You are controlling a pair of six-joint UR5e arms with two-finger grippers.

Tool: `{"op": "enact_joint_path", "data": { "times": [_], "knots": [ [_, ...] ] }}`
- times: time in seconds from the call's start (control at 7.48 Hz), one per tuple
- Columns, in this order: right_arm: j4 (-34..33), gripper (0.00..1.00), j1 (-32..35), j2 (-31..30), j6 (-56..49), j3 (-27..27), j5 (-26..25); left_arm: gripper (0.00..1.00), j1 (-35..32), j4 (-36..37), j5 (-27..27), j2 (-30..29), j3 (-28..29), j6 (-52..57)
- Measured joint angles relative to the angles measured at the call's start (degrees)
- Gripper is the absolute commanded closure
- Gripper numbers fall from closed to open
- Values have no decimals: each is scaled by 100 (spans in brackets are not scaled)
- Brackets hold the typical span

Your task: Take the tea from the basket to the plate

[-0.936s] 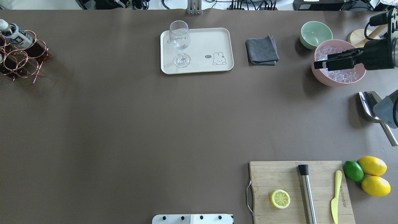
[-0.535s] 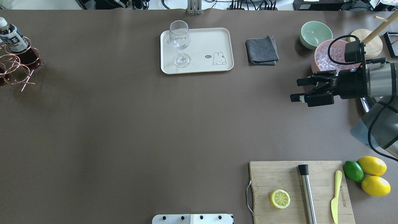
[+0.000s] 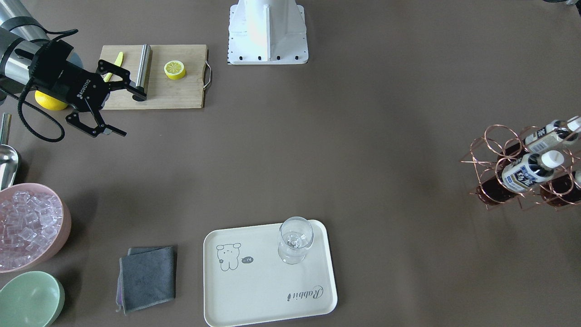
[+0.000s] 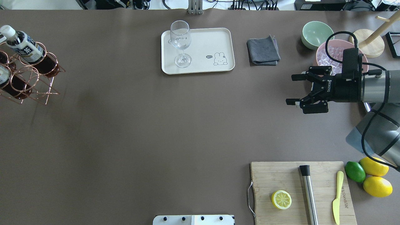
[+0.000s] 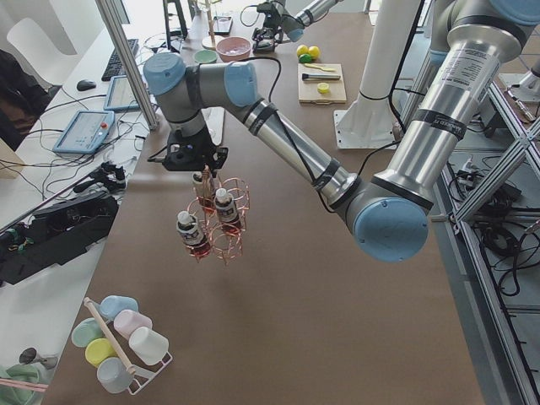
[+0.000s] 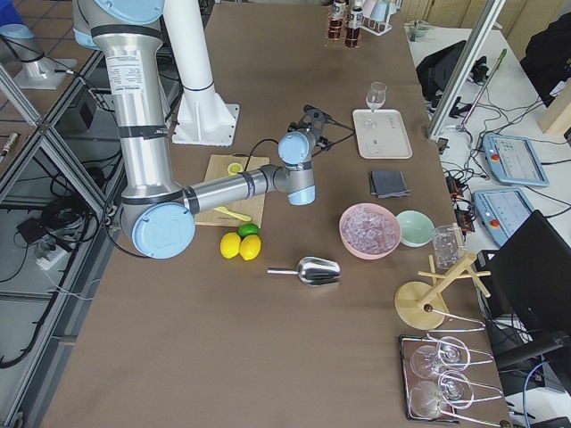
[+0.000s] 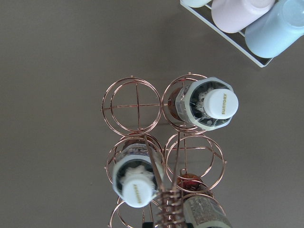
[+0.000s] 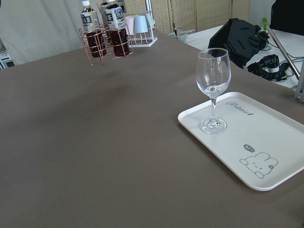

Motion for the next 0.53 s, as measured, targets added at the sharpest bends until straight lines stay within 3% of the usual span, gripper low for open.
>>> {"op": "enact_joint_path", "data": {
  "times": [0.53],
  "knots": [
    [450, 0, -442, 35, -745, -187, -923, 100, 1549, 147, -68, 44, -2147, -2717]
  ]
}}
